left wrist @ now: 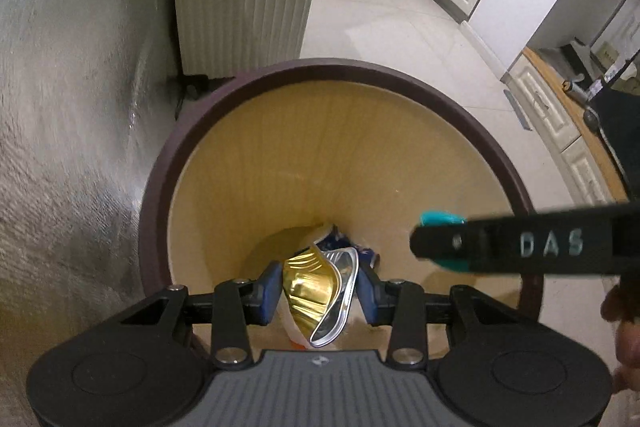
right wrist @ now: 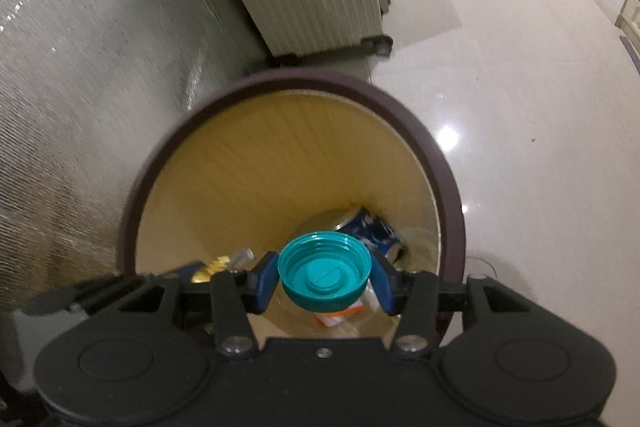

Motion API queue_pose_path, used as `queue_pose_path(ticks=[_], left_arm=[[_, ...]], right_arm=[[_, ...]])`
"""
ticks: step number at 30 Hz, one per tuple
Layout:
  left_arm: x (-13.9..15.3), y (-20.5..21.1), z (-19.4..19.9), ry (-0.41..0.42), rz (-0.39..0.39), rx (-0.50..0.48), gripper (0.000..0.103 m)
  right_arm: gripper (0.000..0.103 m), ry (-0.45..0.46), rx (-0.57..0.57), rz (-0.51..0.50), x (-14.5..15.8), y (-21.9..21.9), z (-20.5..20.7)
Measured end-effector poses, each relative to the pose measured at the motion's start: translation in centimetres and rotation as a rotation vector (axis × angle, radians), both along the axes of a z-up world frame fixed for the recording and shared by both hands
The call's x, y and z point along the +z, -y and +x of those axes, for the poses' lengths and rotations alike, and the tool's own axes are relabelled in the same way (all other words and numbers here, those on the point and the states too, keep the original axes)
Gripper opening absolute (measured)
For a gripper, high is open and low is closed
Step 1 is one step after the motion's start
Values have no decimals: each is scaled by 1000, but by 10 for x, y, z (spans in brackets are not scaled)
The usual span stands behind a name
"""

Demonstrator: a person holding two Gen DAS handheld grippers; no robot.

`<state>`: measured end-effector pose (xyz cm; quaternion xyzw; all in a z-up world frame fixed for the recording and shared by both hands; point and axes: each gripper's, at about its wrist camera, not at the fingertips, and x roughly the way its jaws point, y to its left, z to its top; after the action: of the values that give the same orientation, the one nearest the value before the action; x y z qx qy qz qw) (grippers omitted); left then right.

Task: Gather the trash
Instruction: 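Open the right tool to drop the cap while the left tool drops the capsule, then move both open tools back from the wastebasket toward the table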

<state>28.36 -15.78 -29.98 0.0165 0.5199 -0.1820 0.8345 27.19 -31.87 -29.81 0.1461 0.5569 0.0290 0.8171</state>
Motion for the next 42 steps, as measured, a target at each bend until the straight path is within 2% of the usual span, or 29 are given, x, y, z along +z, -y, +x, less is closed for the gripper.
queue_pose_path(ticks=[4,6,8,13,18,21,31,42], left_arm=[[-2,5,1,25,61,-21,42],[-1,8,1,24,61,-30,42],[-1,8,0,17,57,-39,42],[0,6,-3,1,76,-46,43],[5,3,-5,1,80,-26,66],[11,0,-11,2,76,-24,74],[29,-2,-30,19,74,-32,82],[54,-15,-49,19,60,12,100]], right_arm=[[51,-51,8,-1,-3,0,0],[52,-63,7,-14,-2,-2,-1],[58,-72,11,-23,0,-3,0],[60,-62,20,-37,8,-5,-3],[61,-39,22,-44,16,2,-9],[61,-22,17,-49,23,5,-16],[61,23,31,-32,34,11,-33],[69,114,57,-44,60,13,-61]])
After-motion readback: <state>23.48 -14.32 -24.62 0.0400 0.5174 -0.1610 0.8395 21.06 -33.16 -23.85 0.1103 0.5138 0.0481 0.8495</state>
